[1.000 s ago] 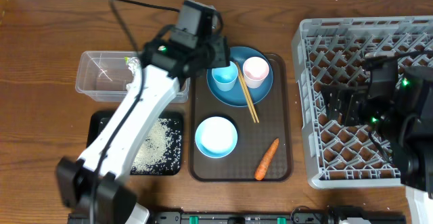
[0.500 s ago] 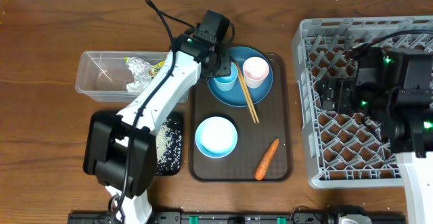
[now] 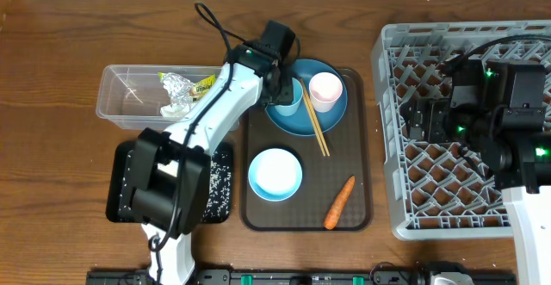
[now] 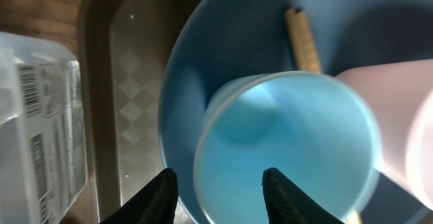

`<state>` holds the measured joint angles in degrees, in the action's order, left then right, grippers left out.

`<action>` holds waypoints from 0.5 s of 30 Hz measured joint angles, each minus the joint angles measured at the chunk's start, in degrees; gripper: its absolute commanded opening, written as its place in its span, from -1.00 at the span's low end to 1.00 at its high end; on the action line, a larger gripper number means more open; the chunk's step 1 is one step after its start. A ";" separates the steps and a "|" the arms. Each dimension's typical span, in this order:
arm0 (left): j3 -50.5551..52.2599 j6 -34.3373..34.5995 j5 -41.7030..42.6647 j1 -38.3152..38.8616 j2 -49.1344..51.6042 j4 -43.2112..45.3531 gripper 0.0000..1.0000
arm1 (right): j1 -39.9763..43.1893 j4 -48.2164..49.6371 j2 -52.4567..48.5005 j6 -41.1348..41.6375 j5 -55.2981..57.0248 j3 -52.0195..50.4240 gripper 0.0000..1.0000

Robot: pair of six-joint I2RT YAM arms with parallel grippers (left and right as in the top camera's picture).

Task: Sort waste into correct bins and load items into the dishwasher rack
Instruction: 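Reach the left gripper to the light-blue cup on the plate and grasp it, then lift the light-blue cup and pass it to the right gripper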

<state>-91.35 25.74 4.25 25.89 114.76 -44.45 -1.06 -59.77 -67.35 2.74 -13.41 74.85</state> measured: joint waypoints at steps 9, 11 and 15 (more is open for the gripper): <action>0.26 -0.04 -0.26 -0.81 0.76 1.42 -0.88 | 0.00 -0.39 0.00 -0.42 1.38 0.00 0.43; 0.26 -0.07 -0.26 -1.44 0.48 1.33 -0.88 | 0.00 -0.39 0.00 -0.39 1.73 0.00 0.43; 0.26 -0.02 -0.37 -3.37 -1.79 0.20 -0.88 | 0.00 -0.37 0.00 -0.39 1.95 0.02 0.50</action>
<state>-91.09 25.71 3.88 22.52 112.97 -44.25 -1.06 -60.14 -67.35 2.35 -11.46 74.87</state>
